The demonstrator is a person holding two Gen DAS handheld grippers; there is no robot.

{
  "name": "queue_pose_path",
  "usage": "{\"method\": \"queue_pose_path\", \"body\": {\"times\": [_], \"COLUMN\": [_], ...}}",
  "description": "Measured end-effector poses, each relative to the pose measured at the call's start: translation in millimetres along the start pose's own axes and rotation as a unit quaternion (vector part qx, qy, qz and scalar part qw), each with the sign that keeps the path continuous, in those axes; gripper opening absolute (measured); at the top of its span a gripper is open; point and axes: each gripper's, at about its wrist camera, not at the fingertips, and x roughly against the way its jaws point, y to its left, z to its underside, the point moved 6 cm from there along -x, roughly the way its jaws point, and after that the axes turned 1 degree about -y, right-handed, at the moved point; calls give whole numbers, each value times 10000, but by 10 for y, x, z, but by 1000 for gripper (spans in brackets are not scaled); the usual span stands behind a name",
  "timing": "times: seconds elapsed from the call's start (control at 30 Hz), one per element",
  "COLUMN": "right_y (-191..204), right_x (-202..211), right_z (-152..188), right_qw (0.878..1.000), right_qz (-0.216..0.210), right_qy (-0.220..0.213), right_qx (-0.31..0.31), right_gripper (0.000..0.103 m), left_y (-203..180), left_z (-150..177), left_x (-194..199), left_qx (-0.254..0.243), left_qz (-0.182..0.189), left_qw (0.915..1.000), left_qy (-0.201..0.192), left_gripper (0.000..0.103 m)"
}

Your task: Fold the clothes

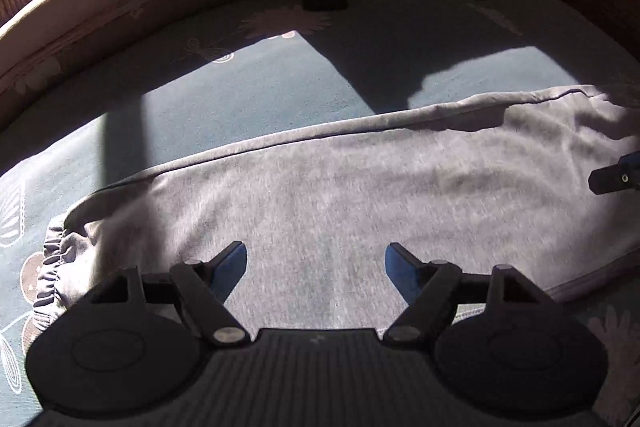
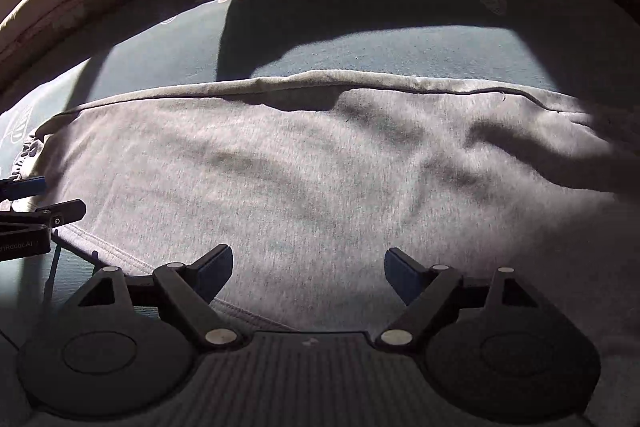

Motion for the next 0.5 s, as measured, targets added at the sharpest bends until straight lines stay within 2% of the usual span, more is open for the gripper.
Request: {"method": "queue_pose_path", "body": {"times": [0.13,0.17,0.27,0.4,0.5], "right_y": [-782,-970,-1476,-1943,-2193], "right_x": [185,231,228,-53,-311], "right_z": [-473,-560,-660,-580,-503], "right_qw": [9965,9953,9921,9898,9892], "right_qz": [419,522,912,1227,1298], "right_qy": [-380,-482,-684,-544,-428], "right_qx": [-608,-651,-528,-468,-537], "right_gripper": [86,86,86,86,86], "left_y": [-515,-656,-1059,-1465,-1629], "left_z": [-415,-512,-723,-851,-832], "left_x": [-204,-264,-488,-800,-1005], "left_qx": [63,75,45,220,117], "left_qz": [823,1026,1328,1515,1418], "left_qw": [9964,9945,9909,9882,9898], "left_qy": [-176,-195,-231,-93,1], "left_gripper": [76,76,76,76,76]}}
